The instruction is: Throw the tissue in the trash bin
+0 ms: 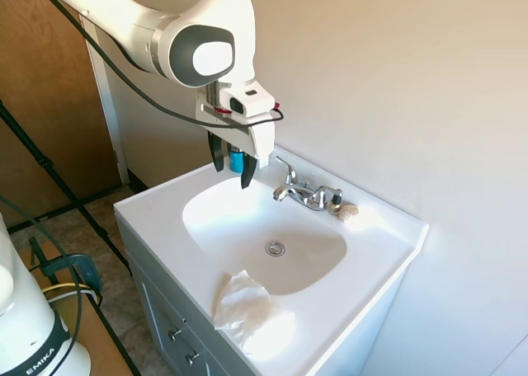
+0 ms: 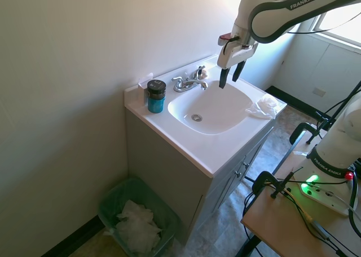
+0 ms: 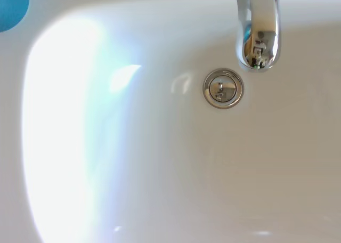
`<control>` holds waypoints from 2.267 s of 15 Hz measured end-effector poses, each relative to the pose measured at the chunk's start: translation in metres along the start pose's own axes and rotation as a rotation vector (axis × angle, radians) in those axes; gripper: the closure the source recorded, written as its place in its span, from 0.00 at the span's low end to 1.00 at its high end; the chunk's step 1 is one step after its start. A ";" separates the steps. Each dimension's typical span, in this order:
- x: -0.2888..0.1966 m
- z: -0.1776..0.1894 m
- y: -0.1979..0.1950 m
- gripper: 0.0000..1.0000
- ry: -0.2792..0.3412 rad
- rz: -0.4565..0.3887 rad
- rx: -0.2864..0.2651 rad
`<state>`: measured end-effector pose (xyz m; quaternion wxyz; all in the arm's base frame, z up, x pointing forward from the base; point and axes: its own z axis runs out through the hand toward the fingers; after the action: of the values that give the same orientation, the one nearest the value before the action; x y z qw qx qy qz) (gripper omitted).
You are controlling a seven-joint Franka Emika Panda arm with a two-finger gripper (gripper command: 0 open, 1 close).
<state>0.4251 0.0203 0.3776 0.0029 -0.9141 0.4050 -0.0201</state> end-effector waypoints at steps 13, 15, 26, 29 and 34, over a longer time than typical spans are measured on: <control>0.090 0.039 0.131 0.00 0.056 0.266 -0.111; 0.103 0.057 0.162 0.00 0.058 0.315 -0.119; 0.105 0.125 0.224 0.00 -0.007 0.337 -0.129; 0.099 0.129 0.219 1.00 -0.024 0.320 -0.126; 0.098 0.131 0.214 1.00 -0.029 0.304 -0.112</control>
<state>0.3375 -0.1974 0.2450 -0.0392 -0.8413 0.5390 0.0163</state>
